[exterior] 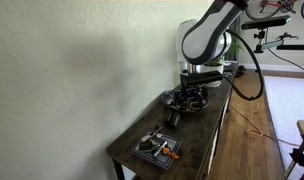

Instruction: Take the object and put it on the tray

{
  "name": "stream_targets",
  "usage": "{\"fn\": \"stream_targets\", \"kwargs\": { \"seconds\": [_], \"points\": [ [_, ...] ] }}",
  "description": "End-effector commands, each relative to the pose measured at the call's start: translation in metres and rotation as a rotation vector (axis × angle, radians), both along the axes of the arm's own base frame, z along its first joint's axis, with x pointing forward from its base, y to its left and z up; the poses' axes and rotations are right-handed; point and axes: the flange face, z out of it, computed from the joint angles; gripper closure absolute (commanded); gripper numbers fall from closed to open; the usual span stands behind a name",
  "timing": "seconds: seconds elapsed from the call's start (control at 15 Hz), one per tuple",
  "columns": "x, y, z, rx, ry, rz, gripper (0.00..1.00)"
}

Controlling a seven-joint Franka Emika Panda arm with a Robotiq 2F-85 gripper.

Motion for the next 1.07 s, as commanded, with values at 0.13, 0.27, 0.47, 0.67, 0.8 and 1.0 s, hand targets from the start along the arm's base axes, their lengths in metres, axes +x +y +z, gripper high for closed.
{"fn": "stream_targets", "kwargs": {
  "seconds": [0.13, 0.27, 0.47, 0.67, 0.8, 1.0],
  "points": [
    [0.019, -0.011, -0.028, -0.04, 0.018, -0.107, 0.0],
    [0.024, -0.015, -0.038, -0.046, 0.028, -0.137, 0.0],
    [0.031, -0.016, -0.051, -0.056, 0.036, -0.164, 0.0],
    [0.037, -0.013, -0.058, -0.055, 0.037, -0.185, 0.0],
    [0.042, -0.01, -0.058, -0.057, 0.033, -0.192, 0.0],
    [0.047, -0.007, -0.061, -0.06, 0.034, -0.199, 0.0]
  ]
}}
